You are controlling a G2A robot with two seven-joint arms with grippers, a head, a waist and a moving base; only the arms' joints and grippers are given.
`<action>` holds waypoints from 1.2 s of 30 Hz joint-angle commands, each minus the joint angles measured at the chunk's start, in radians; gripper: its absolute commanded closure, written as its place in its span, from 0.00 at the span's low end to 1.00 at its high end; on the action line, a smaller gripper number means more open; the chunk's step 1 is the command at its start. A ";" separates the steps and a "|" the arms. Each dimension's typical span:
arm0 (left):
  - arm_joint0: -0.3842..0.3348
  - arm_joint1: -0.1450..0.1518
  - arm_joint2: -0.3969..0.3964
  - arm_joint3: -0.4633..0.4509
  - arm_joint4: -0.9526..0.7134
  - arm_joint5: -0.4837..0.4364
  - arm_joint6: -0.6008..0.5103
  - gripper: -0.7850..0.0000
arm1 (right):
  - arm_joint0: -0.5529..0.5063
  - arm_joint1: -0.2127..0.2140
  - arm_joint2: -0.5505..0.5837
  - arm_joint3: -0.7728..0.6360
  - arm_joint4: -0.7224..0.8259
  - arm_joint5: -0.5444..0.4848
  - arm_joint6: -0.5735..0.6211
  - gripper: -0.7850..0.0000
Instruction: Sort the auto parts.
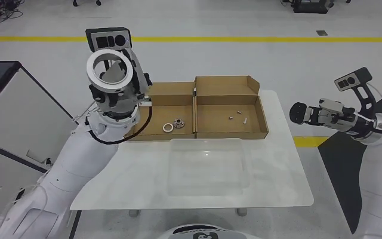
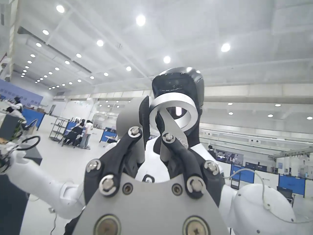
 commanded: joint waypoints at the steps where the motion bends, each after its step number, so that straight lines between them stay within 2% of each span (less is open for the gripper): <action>1: 0.007 -0.008 -0.011 -0.001 -0.047 0.004 -0.011 1.00 | 0.000 0.000 0.000 0.000 0.000 0.000 0.000 0.00; 7: 0.014 -0.024 -0.041 0.022 -0.065 0.035 -0.053 1.00 | 0.000 0.000 0.000 0.000 0.000 0.000 0.000 0.00; 13: 0.010 -0.032 -0.067 0.067 0.138 0.063 -0.053 1.00 | 0.000 0.000 0.000 0.000 0.000 0.000 0.000 0.00; 18: 0.011 -0.037 -0.082 0.077 0.338 0.074 -0.008 1.00 | 0.000 0.000 0.000 0.000 0.000 0.000 0.000 0.00; 23: 0.021 -0.045 -0.090 0.068 0.422 0.080 0.030 1.00 | 0.000 0.000 0.000 0.000 0.000 0.000 0.000 0.00; 28: 0.036 -0.059 -0.086 0.048 0.344 0.063 0.060 1.00 | 0.000 0.000 0.000 0.000 0.000 0.000 0.000 0.00; 36: 0.045 -0.080 -0.097 0.045 0.138 0.061 0.000 1.00 | 0.000 0.000 0.000 0.000 0.000 0.000 0.000 0.00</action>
